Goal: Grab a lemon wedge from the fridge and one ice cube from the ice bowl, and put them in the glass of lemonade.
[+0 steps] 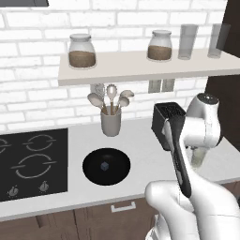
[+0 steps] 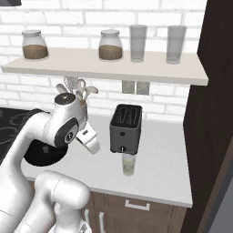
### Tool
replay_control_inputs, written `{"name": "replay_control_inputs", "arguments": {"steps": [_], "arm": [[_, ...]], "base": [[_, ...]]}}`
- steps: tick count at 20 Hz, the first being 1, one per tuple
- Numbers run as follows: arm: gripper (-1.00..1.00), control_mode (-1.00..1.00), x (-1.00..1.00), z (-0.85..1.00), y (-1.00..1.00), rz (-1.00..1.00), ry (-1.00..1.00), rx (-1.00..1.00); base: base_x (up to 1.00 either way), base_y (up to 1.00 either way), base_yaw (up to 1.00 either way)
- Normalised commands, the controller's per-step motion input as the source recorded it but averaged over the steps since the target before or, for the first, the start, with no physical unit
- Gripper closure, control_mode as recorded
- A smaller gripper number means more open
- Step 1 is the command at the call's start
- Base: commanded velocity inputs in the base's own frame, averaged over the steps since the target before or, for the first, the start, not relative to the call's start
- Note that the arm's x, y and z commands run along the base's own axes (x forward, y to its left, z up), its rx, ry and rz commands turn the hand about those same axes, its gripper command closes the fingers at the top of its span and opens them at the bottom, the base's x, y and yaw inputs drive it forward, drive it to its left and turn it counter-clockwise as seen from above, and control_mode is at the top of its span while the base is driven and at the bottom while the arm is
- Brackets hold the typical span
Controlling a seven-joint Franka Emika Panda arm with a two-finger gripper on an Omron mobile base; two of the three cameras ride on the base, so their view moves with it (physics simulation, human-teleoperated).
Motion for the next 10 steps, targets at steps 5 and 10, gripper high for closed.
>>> {"name": "replay_control_inputs", "arguments": {"steps": [5,10], "arm": [[-1.00,-1.00,-1.00,0.76,0.68,0.06,-0.14,-0.01],[-1.00,-1.00,-0.52,0.14,0.29,0.06,-0.20,0.00]], "base": [[0.00,0.00,0.00],[0.00,0.00,0.00]]}}
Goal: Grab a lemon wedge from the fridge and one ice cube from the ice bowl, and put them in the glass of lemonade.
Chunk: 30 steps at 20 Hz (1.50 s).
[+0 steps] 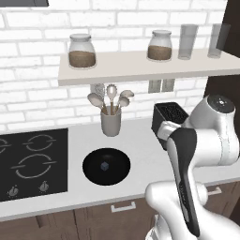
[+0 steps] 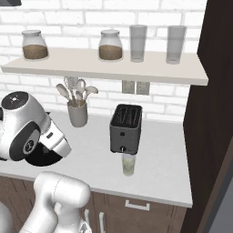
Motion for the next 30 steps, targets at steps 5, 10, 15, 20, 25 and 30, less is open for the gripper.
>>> {"name": "replay_control_inputs", "arguments": {"steps": [5,10,15,20,25,30], "arm": [[-1.00,-1.00,0.00,0.00,0.00,0.00,0.00,0.00],[-1.00,1.00,-0.02,0.00,0.00,0.00,0.00,0.00],[-1.00,1.00,0.00,0.00,0.00,0.00,0.00,0.00],[-1.00,1.00,0.00,0.00,0.00,0.00,0.00,0.00],[-1.00,1.00,0.00,0.00,0.00,0.00,0.00,0.00],[-1.00,1.00,0.00,0.00,0.00,0.00,0.00,0.00]], "base": [[0.00,0.00,0.00],[-0.10,0.00,0.00],[-0.99,-0.27,-0.23],[-0.83,-0.43,-0.54],[-0.12,-0.89,-0.58],[0.11,-1.00,-0.26]]}}
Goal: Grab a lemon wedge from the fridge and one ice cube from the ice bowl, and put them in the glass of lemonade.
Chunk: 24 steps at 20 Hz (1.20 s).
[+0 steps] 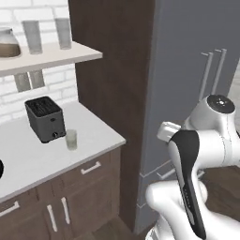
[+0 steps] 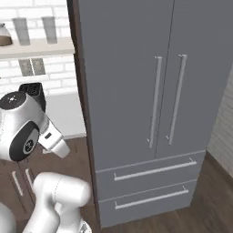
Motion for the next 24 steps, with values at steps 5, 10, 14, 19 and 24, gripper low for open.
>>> {"name": "replay_control_inputs", "arguments": {"steps": [5,10,14,19,24], "arm": [[-1.00,1.00,0.00,0.00,0.00,0.00,0.00,0.00],[-1.00,1.00,0.00,0.00,0.00,0.00,0.00,0.00],[-1.00,1.00,0.00,0.00,0.00,0.00,0.00,0.00],[-1.00,1.00,0.00,0.00,0.00,0.00,0.00,0.00],[-1.00,1.00,0.00,0.00,0.00,0.00,0.00,0.00]], "base": [[0.20,-1.00,0.16],[0.00,-1.00,0.55],[-0.01,-1.00,0.66],[-0.10,-0.96,0.59],[-0.02,-0.33,0.32]]}}
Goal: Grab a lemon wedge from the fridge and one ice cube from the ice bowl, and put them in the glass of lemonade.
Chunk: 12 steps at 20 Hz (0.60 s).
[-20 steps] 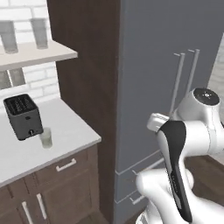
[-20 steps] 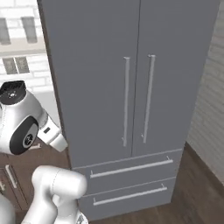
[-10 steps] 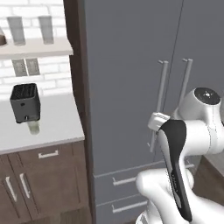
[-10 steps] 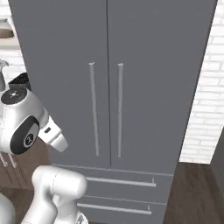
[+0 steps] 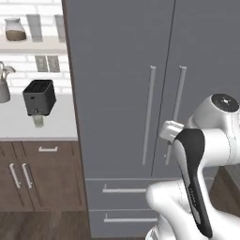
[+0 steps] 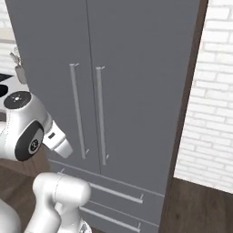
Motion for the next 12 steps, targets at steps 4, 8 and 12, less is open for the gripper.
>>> {"name": "replay_control_inputs", "arguments": {"steps": [4,8,12], "arm": [[-1.00,1.00,0.00,0.00,0.00,0.00,0.00,0.00],[-1.00,1.00,0.00,0.00,0.00,0.00,0.00,0.00],[-1.00,1.00,0.00,0.00,0.00,0.00,0.00,0.00]], "base": [[-0.33,0.23,0.05],[-0.35,0.42,-0.04],[-0.03,0.04,-0.15]]}}
